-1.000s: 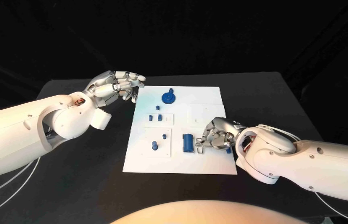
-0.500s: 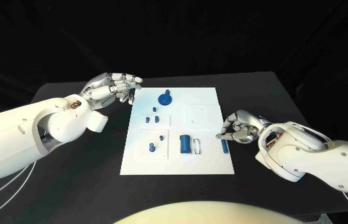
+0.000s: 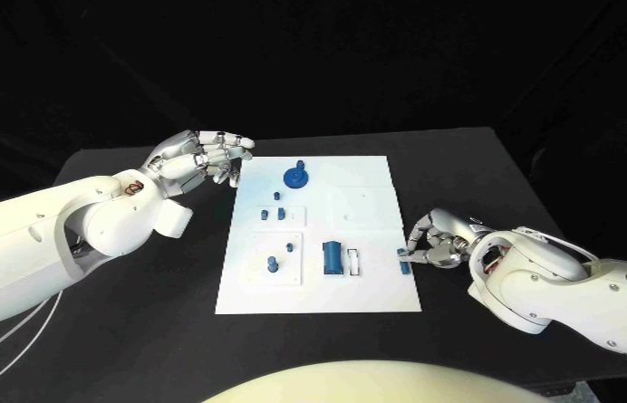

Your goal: Assemble the parts on the task board

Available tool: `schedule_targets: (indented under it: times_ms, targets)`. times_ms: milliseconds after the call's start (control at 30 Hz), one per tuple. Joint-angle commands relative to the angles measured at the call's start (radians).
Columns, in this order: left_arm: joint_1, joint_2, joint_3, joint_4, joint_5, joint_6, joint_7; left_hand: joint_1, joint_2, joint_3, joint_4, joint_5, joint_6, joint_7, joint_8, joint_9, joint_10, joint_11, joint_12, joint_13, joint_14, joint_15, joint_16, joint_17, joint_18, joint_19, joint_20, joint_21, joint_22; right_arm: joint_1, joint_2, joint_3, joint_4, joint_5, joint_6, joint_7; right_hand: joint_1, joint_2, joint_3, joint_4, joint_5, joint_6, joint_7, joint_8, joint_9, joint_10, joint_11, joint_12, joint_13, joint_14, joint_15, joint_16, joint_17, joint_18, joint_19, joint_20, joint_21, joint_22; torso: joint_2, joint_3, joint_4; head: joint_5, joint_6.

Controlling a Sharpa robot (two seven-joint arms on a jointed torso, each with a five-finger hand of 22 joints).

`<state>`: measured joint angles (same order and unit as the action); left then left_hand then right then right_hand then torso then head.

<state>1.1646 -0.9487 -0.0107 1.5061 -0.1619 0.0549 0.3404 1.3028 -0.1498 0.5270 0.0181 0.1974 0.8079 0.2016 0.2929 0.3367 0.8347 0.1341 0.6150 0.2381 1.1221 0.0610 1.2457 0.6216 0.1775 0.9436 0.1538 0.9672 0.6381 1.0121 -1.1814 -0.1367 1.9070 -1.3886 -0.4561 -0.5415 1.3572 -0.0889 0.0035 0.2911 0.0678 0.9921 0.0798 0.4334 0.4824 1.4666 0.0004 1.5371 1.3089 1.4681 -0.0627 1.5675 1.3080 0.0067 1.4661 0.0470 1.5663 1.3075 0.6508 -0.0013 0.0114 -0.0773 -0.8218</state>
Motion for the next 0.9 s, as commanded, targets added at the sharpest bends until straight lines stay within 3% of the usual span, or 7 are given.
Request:
schedule_targets:
  times_ms: [33, 433, 633, 833, 900]
  targets:
    - [0.000, 0.000, 0.001, 0.003, 0.003, 0.015, 0.008, 0.005, 0.000, 0.005, 0.000, 0.001, -0.006, -0.001, 0.006, 0.001, -0.010, 0.000, 0.007, 0.001, -0.006, -0.001, 0.003, 0.000, 0.008, 0.006, 0.001, -0.005, -0.001, -0.008, 0.006, -0.001, -0.003, -0.045, 0.040, -0.029, -0.001, -0.002, 0.008, 0.001, -0.004, 0.008, -0.002, 0.002, -0.001, 0.083, 0.004, -0.004, 0.241, 0.103, 0.003, 0.003, 0.263, -0.007, 0.105, 0.001, 0.004, 0.263, 0.000, -0.0011, 0.0004, 0.003, -0.002]
    - [0.000, -0.003, 0.001, 0.004, 0.003, 0.015, 0.007, 0.005, 0.000, 0.005, 0.000, 0.001, -0.006, -0.001, 0.006, 0.001, -0.010, 0.000, 0.007, 0.001, -0.006, -0.001, 0.003, 0.000, 0.008, 0.006, 0.001, -0.005, -0.001, -0.026, 0.028, -0.001, -0.012, -0.057, 0.071, -0.044, -0.019, -0.008, 0.014, 0.000, -0.007, 0.016, -0.005, 0.005, -0.001, 0.084, 0.002, -0.002, 0.242, 0.103, 0.002, 0.003, 0.263, -0.007, 0.105, 0.000, 0.004, 0.263, 0.000, -0.0014, -0.0005, 0.005, -0.004]
    - [0.000, -0.004, 0.000, 0.005, 0.003, 0.016, 0.007, 0.005, 0.000, 0.005, 0.000, 0.001, -0.006, -0.001, 0.006, 0.001, -0.010, 0.000, 0.007, 0.001, -0.006, -0.001, 0.003, 0.000, 0.008, 0.006, 0.001, -0.005, -0.001, -0.038, 0.045, -0.001, -0.021, -0.065, 0.091, -0.051, 0.015, -0.015, 0.044, -0.007, 0.009, 0.019, -0.011, 0.005, -0.001, 0.084, -0.004, -0.002, 0.242, 0.103, -0.004, 0.003, 0.263, -0.007, 0.105, -0.005, 0.004, 0.263, 0.001, -0.0005, 0.0005, 0.008, -0.006]
    - [0.000, -0.006, 0.000, 0.005, 0.003, 0.016, 0.007, 0.006, 0.000, 0.005, 0.001, 0.000, -0.007, -0.001, 0.008, 0.001, -0.010, 0.000, 0.008, 0.001, -0.006, -0.001, 0.003, 0.001, 0.008, 0.007, 0.001, -0.006, -0.002, -0.041, 0.054, -0.001, -0.030, -0.099, 0.116, -0.069, 0.083, -0.027, 0.105, -0.019, 0.095, 0.023, -0.016, -0.001, -0.008, 0.084, -0.009, -0.002, 0.243, 0.103, -0.009, 0.003, 0.263, -0.007, 0.105, -0.010, 0.004, 0.263, 0.000, -0.0010, 0.0003, 0.009, -0.007]
    - [0.000, -0.006, 0.000, 0.005, 0.003, 0.016, 0.007, 0.006, 0.000, 0.005, 0.001, 0.000, -0.007, -0.001, 0.008, 0.001, -0.010, 0.000, 0.008, 0.001, -0.006, -0.001, 0.003, 0.001, 0.008, 0.007, 0.001, -0.006, -0.002, -0.042, 0.056, -0.001, -0.030, -0.109, 0.120, -0.075, 0.109, -0.024, 0.135, -0.026, 0.089, 0.027, -0.018, -0.004, -0.011, 0.085, -0.011, -0.001, 0.243, 0.103, -0.010, 0.003, 0.263, -0.007, 0.105, -0.012, 0.004, 0.263, 0.000, -0.0009, -0.0004, 0.009, -0.007]
